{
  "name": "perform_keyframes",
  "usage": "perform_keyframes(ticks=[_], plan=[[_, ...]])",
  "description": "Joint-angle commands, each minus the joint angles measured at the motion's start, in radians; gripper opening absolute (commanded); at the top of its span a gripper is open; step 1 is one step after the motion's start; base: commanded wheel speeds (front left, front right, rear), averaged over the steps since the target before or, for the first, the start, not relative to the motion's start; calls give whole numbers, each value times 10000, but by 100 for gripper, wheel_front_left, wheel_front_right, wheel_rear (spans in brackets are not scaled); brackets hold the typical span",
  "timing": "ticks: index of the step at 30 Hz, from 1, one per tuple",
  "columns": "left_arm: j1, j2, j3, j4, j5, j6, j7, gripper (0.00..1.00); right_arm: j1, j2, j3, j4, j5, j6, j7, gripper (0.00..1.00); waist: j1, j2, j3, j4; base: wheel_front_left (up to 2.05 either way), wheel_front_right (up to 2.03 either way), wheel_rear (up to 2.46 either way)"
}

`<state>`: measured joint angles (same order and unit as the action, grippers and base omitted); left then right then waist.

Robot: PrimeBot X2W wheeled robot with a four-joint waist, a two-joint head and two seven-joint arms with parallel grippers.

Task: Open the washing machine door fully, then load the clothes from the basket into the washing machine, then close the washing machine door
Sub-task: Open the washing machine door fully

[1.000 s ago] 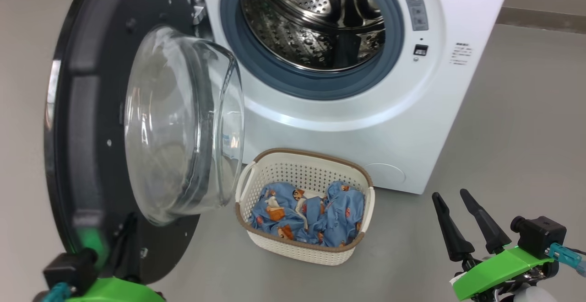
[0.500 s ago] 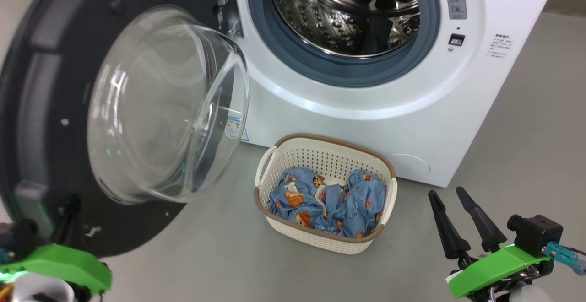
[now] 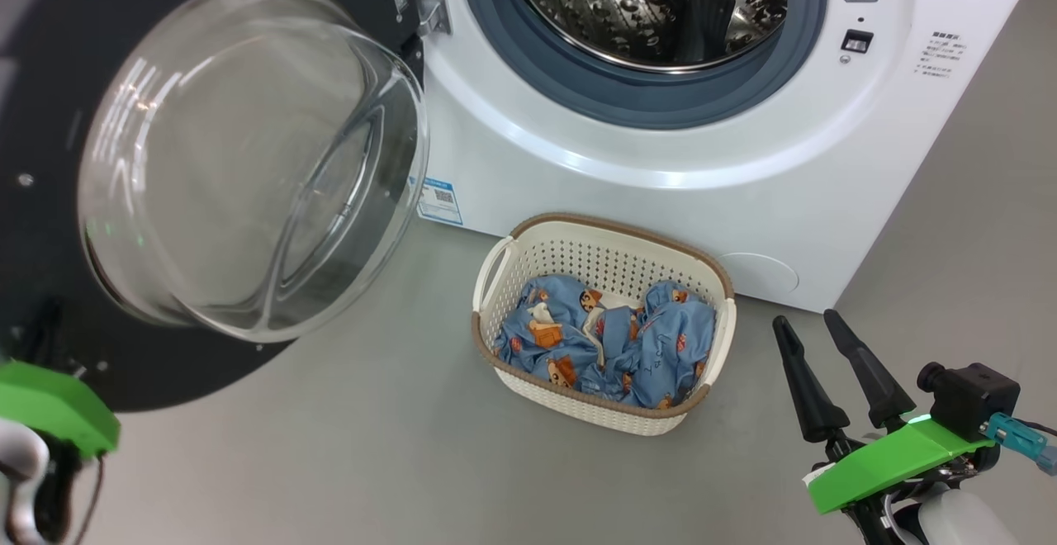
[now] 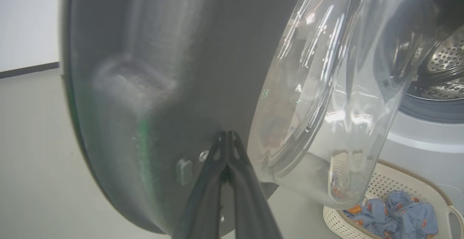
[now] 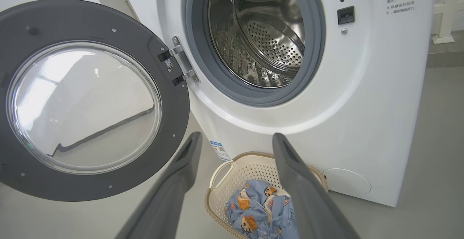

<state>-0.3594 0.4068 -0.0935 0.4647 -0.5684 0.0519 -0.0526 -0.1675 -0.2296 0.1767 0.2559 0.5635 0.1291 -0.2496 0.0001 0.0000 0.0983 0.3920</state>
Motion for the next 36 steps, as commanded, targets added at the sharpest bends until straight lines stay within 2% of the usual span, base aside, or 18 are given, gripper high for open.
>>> perform_keyframes(ticks=[1, 10, 19, 36], plan=[[-779, 780, 468, 115, 48, 2, -40, 0, -273, -61, 155, -239, -83, 16, -122, 100, 0, 0, 64, 35, 0, 0, 0], [-2525, 1032, -28, 2389, 352, -494, -21, 0, -477, 38, 144, -179, -77, 16, -122, 100, 0, 0, 214, 87, 0, 0, 0], [-3299, 1073, -202, 3880, 415, -782, -429, 0, -480, 73, 183, -176, -45, 16, -122, 100, 0, 0, 197, -27, 0, 0, 0], [-3451, 806, -512, 4771, 368, -1218, -1274, 0, -409, 49, 158, -170, -30, 16, -122, 100, 0, 0, 86, 16, 0, 0, 0]])
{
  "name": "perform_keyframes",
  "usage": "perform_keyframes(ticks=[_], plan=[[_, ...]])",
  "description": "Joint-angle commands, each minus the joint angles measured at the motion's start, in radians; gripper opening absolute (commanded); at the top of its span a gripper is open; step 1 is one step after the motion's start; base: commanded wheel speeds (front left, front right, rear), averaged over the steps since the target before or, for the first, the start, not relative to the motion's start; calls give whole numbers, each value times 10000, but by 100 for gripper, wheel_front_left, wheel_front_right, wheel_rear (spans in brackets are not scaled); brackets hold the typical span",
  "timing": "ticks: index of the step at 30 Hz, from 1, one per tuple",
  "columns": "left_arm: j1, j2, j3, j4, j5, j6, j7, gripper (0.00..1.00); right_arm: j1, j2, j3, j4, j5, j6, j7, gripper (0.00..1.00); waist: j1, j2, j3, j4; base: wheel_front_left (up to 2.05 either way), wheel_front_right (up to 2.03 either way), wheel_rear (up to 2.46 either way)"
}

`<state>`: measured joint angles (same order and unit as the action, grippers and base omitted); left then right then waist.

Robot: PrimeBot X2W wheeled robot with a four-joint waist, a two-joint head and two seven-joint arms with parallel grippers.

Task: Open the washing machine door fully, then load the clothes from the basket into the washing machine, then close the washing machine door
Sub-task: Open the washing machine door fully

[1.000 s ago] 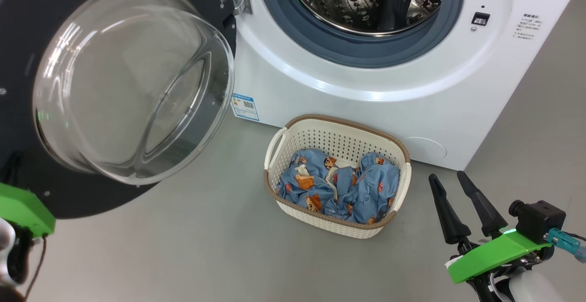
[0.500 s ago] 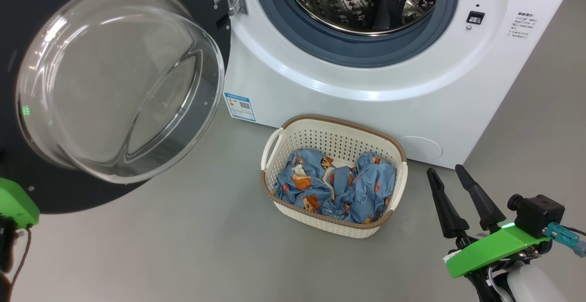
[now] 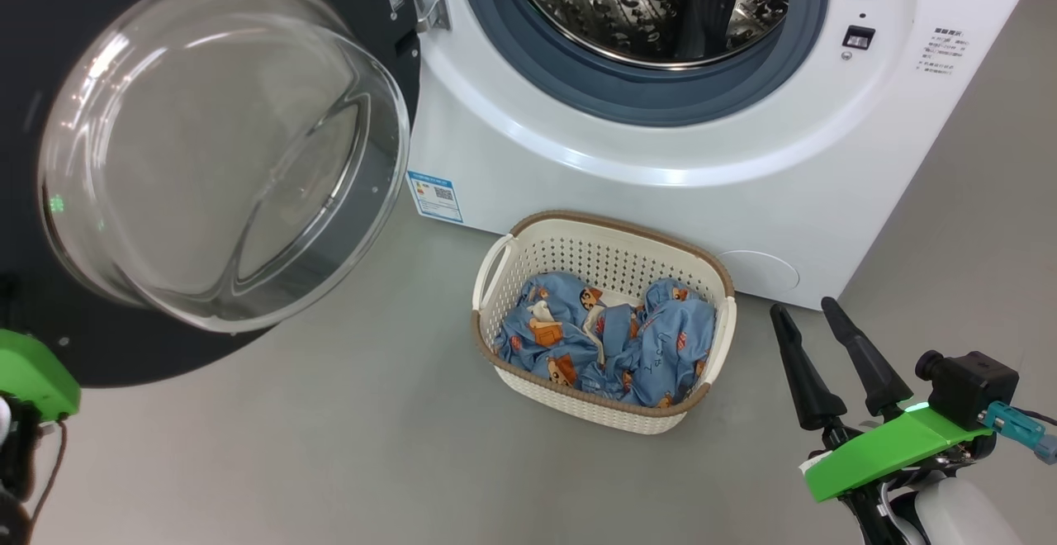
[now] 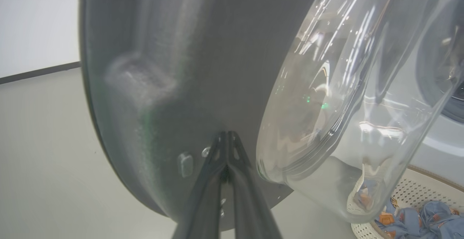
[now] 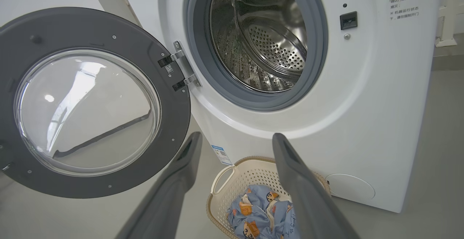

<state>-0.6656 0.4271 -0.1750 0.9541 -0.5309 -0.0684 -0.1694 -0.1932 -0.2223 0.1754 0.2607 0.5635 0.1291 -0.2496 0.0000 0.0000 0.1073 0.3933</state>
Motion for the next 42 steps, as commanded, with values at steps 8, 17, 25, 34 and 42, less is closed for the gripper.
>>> perform_keyframes(ticks=[8, 17, 25, 34, 42], plan=[[52, 374, 205, -390, -116, -152, -455, 0, -83, -42, 142, -227, -13, 16, -122, 100, 0, 0, -118, 48, 0, 0, 0], [1106, 1, 247, -1561, -259, 46, -733, 100, 50, -85, 157, -218, 5, 16, -122, 100, 0, 0, -459, -102, 0, 0, 0], [2474, -344, 401, -3575, -377, 631, -830, 100, 141, -178, 230, -192, -13, 16, -122, 100, 0, 0, -666, -642, 0, 0, 0], [3951, -663, 430, -5852, -512, 1283, -715, 100, 205, -291, 355, -171, -28, 16, -122, 100, 0, 0, -817, -1587, 0, 0, 0], [4779, -870, 286, -7258, -489, 1713, -587, 100, 152, -427, 466, -164, -30, 16, -122, 100, 0, 0, -871, -2560, 0, 0, 0]])
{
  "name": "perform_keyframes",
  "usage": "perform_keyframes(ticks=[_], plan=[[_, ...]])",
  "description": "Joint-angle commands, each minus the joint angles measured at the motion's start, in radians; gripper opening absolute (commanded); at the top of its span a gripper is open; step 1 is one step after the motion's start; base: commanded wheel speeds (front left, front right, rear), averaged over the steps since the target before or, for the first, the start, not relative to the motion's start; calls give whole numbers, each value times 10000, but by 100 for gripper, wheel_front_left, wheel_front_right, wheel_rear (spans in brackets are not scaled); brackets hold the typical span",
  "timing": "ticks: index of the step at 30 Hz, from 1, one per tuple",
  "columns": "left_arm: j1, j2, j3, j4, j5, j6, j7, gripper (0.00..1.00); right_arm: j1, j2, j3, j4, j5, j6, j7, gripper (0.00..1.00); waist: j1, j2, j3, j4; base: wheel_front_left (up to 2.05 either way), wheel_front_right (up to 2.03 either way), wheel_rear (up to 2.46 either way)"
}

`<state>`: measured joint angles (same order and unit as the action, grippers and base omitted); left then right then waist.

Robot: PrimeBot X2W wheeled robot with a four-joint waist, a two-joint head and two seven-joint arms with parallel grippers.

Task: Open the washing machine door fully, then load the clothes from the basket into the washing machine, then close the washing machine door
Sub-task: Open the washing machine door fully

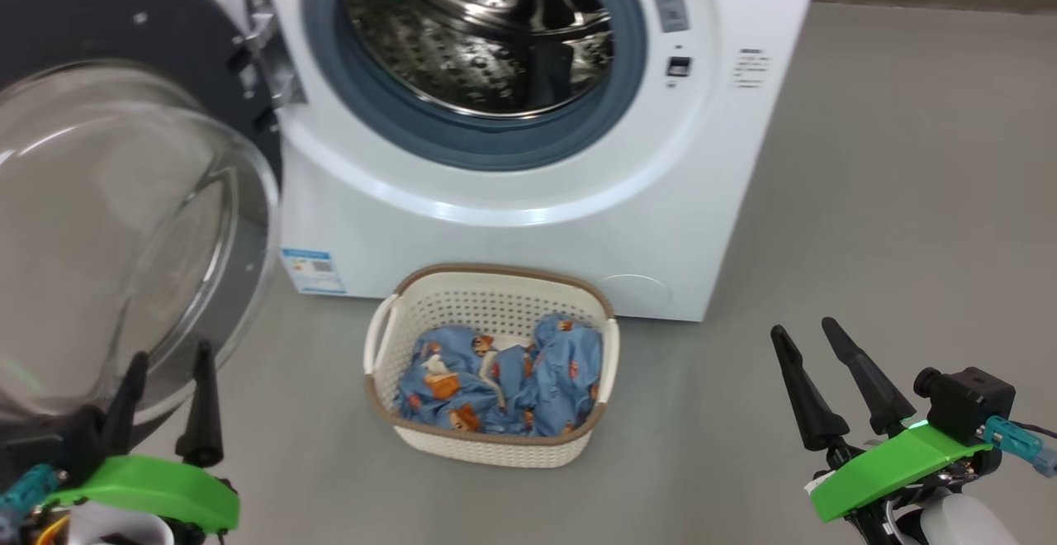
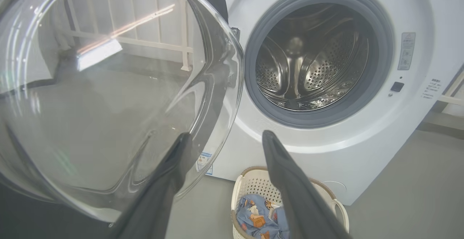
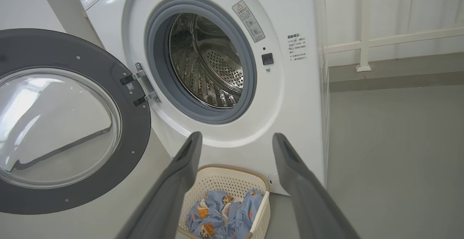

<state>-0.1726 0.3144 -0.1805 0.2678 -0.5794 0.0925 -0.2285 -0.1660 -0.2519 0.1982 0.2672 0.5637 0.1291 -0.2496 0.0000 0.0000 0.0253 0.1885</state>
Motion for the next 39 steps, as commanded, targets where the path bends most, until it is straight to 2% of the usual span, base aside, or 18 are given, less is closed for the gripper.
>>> perform_keyframes(ticks=[1, 19, 39], plan=[[-80, 224, 316, -528, 10, 157, 4, 100, -133, -146, 253, -226, -33, 16, -122, 100, 0, 0, -59, -639, 0, 0, 0], [702, -249, 26, -1473, 343, 405, -242, 100, -378, -512, 317, -152, -286, 16, -122, 100, 0, 0, -220, -2227, 0, 0, 0], [883, -544, 346, -1279, 607, 202, -328, 100, -399, -675, 134, -164, -454, 16, -122, 100, 0, 0, -200, -2453, 0, 0, 0]])
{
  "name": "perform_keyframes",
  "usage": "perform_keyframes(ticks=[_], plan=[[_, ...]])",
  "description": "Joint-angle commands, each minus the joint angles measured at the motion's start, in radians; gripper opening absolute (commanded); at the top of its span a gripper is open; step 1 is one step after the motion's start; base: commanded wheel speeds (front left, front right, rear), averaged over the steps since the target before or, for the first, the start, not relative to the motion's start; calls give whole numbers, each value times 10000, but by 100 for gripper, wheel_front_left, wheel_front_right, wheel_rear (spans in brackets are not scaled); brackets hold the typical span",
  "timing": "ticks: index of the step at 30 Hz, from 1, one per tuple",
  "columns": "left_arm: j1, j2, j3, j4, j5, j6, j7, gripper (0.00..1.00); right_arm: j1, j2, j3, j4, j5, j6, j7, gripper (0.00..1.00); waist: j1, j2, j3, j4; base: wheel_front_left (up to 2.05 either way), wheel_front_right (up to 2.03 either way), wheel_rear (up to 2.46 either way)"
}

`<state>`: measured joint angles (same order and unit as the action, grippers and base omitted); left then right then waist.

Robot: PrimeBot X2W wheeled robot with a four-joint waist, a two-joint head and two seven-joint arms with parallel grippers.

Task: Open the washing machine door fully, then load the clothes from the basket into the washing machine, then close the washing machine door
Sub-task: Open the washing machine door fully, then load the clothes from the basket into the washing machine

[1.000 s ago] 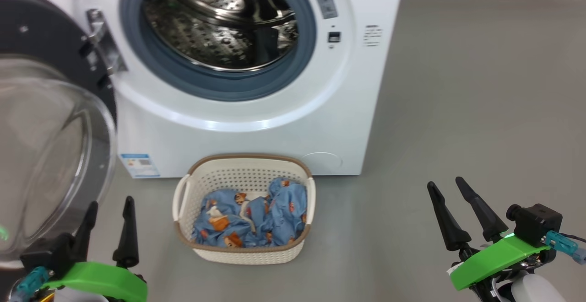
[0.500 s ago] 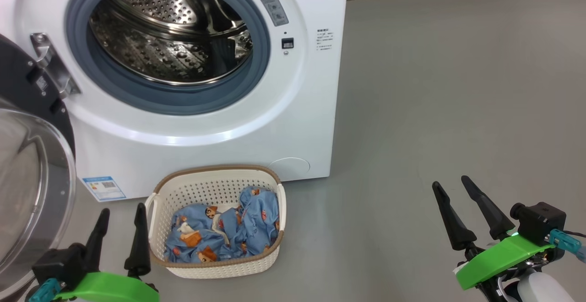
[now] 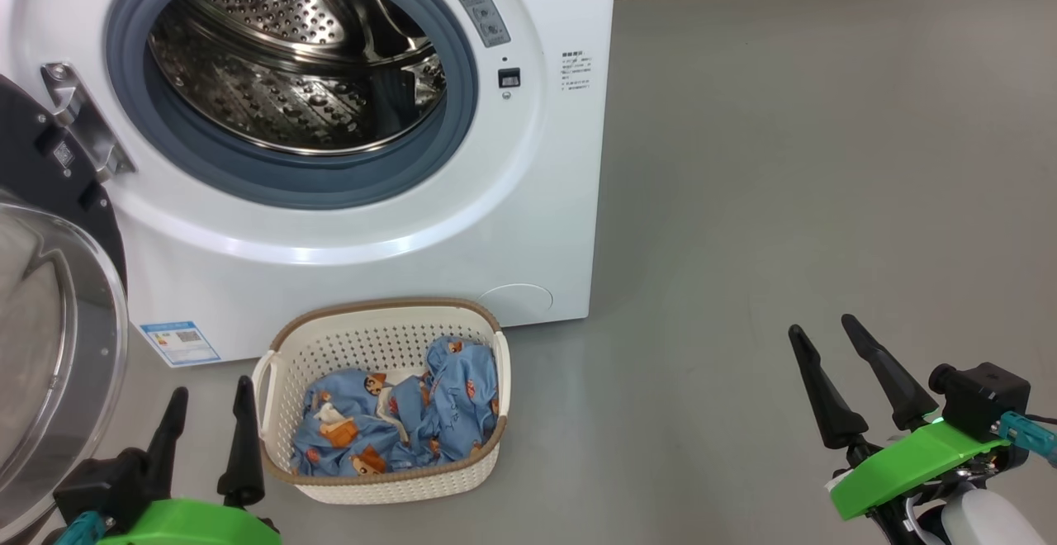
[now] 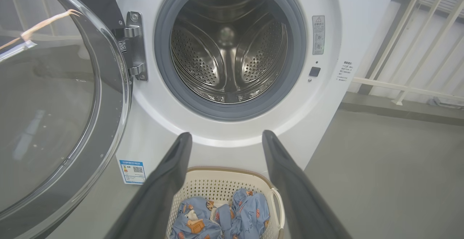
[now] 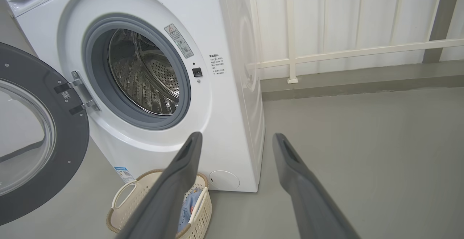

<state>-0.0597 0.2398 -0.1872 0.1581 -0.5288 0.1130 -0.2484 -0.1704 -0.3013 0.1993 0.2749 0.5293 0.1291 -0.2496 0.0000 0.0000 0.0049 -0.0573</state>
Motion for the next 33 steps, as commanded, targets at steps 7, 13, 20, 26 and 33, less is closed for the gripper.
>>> perform_keyframes(ticks=[7, 13, 20, 26, 33], plan=[[-275, 193, 459, -138, 237, -15, -131, 100, -365, -158, 76, -226, -118, 16, -122, 100, 0, 0, 20, 10, 0, 0, 0], [-305, 173, 506, -109, 324, -59, -132, 100, -369, -133, 22, -223, -122, 16, -122, 100, 0, 0, 39, 28, 0, 0, 0], [-308, 156, 565, -66, 386, -116, -133, 100, -346, -123, 35, -241, -130, 16, -122, 100, 0, 0, 40, 74, 0, 0, 0], [-328, 150, 572, -43, 435, -169, -133, 100, -339, -128, 99, -237, -106, 16, -122, 100, 0, 0, 29, 118, 0, 0, 0], [-345, 161, 569, -19, 486, -194, -133, 100, -343, -150, 157, -224, -50, 16, -122, 100, 0, 0, 42, 161, 1, -1, 0]])
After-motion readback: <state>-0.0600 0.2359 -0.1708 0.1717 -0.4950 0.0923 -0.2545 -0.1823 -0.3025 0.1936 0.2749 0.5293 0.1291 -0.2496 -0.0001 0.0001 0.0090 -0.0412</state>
